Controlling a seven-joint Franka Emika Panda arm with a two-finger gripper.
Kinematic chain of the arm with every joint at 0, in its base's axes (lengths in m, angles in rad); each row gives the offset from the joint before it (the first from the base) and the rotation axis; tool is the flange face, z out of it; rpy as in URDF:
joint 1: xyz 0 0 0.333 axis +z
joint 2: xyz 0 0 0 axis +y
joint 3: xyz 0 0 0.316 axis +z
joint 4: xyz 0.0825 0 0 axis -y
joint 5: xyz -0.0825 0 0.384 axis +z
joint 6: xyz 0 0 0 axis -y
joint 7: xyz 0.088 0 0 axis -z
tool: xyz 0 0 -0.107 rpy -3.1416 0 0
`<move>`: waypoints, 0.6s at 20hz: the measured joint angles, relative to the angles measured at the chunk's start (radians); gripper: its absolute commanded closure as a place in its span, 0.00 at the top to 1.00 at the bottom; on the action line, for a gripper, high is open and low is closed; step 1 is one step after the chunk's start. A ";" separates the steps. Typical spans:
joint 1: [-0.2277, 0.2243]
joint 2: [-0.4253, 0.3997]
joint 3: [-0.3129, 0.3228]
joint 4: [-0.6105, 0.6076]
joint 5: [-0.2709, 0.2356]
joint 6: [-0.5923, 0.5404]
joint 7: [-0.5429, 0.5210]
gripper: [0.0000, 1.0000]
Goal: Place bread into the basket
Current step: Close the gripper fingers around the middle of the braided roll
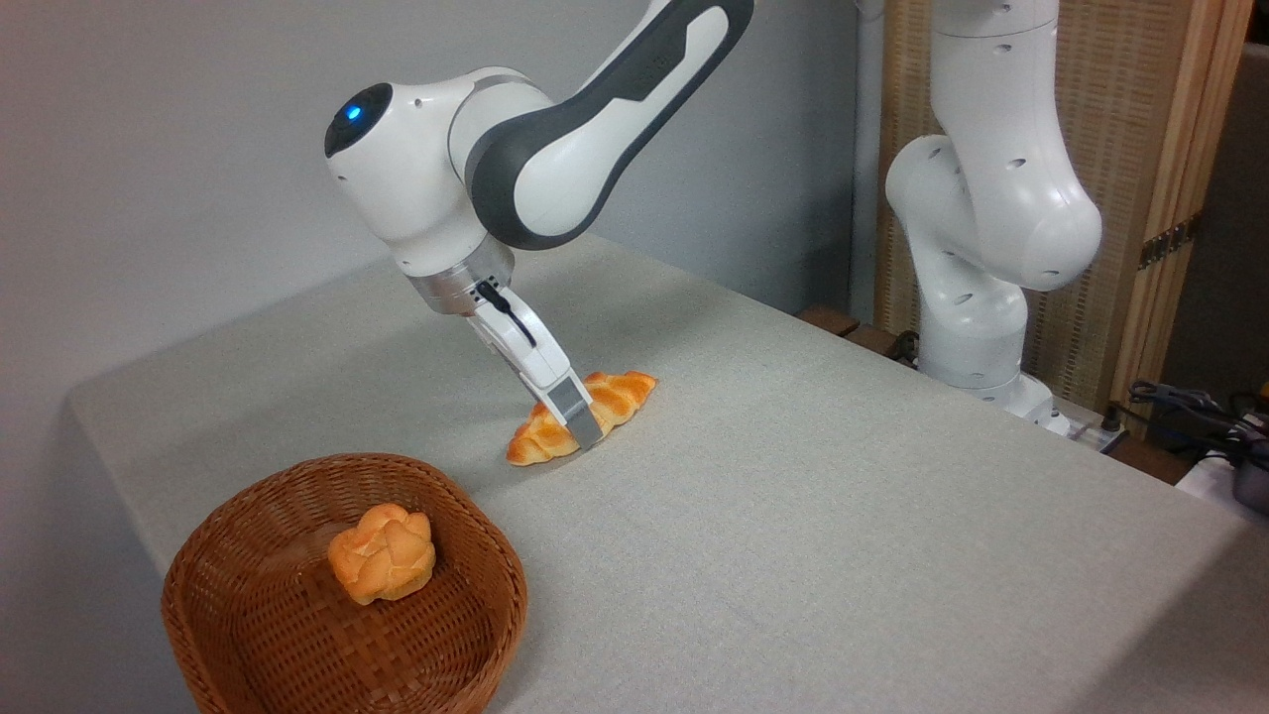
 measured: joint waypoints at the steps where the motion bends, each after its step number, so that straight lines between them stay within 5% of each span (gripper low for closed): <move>1: 0.000 0.000 0.000 0.000 0.000 0.000 0.000 0.39; 12: 0.000 -0.001 0.001 0.000 0.001 0.000 0.000 0.37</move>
